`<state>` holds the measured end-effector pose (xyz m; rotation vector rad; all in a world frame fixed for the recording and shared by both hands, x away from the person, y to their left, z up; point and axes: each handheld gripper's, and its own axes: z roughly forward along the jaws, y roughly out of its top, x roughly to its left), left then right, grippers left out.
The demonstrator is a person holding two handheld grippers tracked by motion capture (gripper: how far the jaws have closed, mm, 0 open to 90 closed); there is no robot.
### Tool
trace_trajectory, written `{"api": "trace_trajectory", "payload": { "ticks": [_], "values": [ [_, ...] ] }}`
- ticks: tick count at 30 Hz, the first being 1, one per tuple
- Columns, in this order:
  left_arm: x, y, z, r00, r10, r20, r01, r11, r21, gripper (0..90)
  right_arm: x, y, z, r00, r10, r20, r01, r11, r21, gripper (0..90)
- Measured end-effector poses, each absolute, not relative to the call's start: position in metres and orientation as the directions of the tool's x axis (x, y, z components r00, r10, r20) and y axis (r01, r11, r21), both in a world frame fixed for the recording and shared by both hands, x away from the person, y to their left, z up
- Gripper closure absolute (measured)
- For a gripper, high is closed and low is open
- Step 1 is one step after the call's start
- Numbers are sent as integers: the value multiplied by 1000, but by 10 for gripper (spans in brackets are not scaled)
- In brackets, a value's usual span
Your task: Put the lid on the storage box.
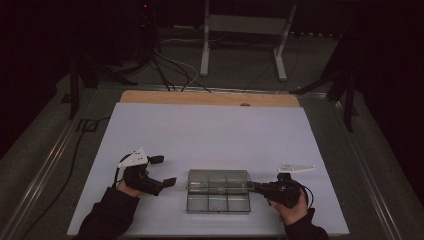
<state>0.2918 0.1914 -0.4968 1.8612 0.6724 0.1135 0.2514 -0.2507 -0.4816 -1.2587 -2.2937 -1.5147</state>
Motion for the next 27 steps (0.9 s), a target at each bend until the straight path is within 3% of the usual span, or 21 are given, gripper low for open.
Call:
{"api": "trace_trajectory", "payload": {
  "ticks": [17, 27],
  "values": [
    [291, 190, -496, 846, 480, -233, 384, -244, 890, 15, 241, -251, -487, -664, 578, 475, 684, 212, 698, 898],
    [290, 190, -496, 847, 478, -233, 381, -241, 893, 15, 236, -249, -487, -684, 625, 376, 651, 292, 701, 897]
  ]
}}
